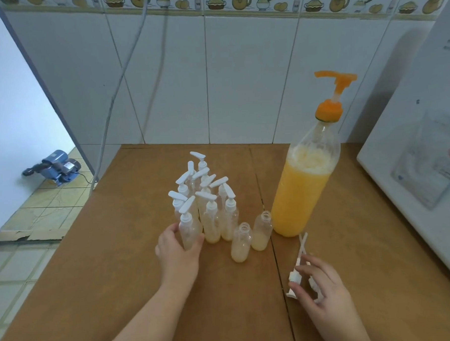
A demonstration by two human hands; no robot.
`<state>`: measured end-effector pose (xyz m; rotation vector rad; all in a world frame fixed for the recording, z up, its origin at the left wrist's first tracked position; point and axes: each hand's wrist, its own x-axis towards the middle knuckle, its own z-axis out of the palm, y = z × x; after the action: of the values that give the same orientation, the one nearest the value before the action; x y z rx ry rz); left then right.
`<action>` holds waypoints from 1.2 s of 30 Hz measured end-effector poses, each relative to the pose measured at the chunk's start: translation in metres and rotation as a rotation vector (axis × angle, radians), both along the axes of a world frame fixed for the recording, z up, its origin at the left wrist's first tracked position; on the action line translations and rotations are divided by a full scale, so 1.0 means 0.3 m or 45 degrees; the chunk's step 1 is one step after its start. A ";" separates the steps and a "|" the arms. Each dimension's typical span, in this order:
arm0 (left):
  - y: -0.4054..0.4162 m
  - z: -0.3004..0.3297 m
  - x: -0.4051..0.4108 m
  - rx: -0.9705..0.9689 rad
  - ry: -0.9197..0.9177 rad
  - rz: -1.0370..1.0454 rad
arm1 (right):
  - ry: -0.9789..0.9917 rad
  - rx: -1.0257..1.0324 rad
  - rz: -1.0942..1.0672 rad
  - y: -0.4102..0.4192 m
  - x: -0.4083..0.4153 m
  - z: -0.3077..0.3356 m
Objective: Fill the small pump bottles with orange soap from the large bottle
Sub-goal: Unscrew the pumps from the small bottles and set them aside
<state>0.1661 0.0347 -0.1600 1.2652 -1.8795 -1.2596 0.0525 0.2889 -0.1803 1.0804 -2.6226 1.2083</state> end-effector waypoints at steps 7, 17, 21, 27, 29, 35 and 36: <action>0.018 0.041 0.023 -0.085 0.068 -0.031 | 0.074 -0.333 -0.088 -0.105 0.043 0.173; 0.132 0.171 0.065 -0.492 0.369 -0.252 | -0.687 -0.414 0.166 -0.387 0.158 0.520; 0.150 0.198 0.069 -0.555 0.354 -0.316 | -0.689 -0.421 0.032 -0.424 0.160 0.536; 0.154 0.203 0.081 -0.348 0.411 -0.499 | -0.751 -0.296 0.149 -0.415 0.125 0.546; 0.156 0.213 0.084 -0.303 0.438 -0.530 | -0.949 -0.303 0.308 -0.403 0.110 0.558; 0.162 0.245 0.082 -0.272 0.493 -0.611 | -0.803 -0.369 0.175 -0.375 0.085 0.571; 0.157 0.243 0.079 -0.254 0.514 -0.574 | -0.749 -0.392 0.121 -0.372 0.080 0.570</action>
<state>0.1898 0.0817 -0.0872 0.4485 -1.9768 -1.3775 0.0764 0.1774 -0.0092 0.9027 -2.6270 2.1453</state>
